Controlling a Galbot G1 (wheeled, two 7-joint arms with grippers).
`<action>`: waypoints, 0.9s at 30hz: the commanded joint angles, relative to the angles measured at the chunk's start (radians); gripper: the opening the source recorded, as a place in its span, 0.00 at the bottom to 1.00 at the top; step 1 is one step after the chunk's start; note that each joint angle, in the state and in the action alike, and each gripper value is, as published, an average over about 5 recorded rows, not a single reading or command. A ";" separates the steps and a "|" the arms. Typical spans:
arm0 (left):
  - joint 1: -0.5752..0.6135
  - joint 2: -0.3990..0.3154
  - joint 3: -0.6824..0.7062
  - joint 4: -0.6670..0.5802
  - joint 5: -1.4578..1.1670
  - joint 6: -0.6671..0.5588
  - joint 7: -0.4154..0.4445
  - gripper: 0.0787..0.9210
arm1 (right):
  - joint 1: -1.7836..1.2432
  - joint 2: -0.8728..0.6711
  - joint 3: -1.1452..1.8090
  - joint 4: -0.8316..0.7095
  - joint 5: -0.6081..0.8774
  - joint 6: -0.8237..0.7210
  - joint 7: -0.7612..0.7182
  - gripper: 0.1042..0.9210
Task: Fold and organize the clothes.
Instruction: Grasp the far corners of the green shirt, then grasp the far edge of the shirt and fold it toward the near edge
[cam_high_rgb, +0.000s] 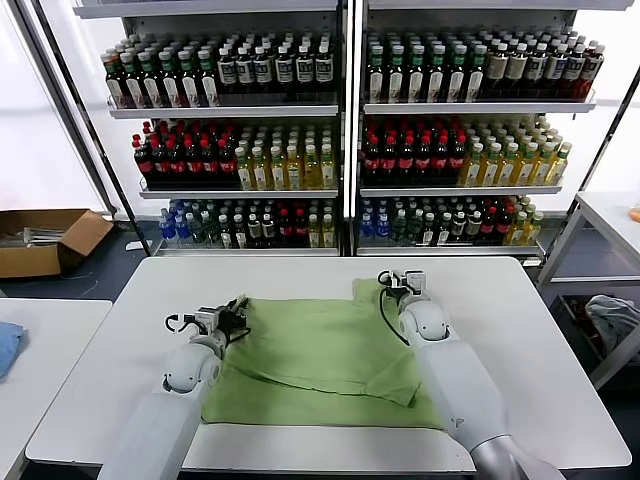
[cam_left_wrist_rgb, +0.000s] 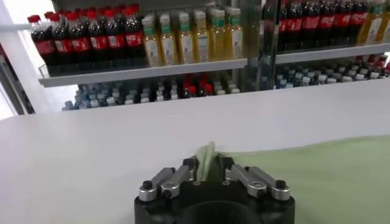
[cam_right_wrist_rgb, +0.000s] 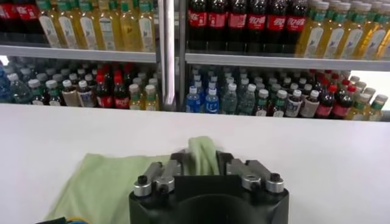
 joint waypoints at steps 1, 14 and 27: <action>0.023 -0.004 -0.007 -0.022 -0.003 -0.028 -0.003 0.15 | -0.047 -0.010 0.001 0.113 0.010 -0.005 0.004 0.15; 0.088 -0.001 -0.052 -0.201 0.020 -0.242 -0.040 0.01 | -0.155 -0.040 0.071 0.446 0.035 0.067 0.022 0.00; 0.301 0.034 -0.111 -0.441 0.039 -0.241 -0.042 0.01 | -0.399 -0.075 0.110 0.752 0.000 0.065 0.075 0.00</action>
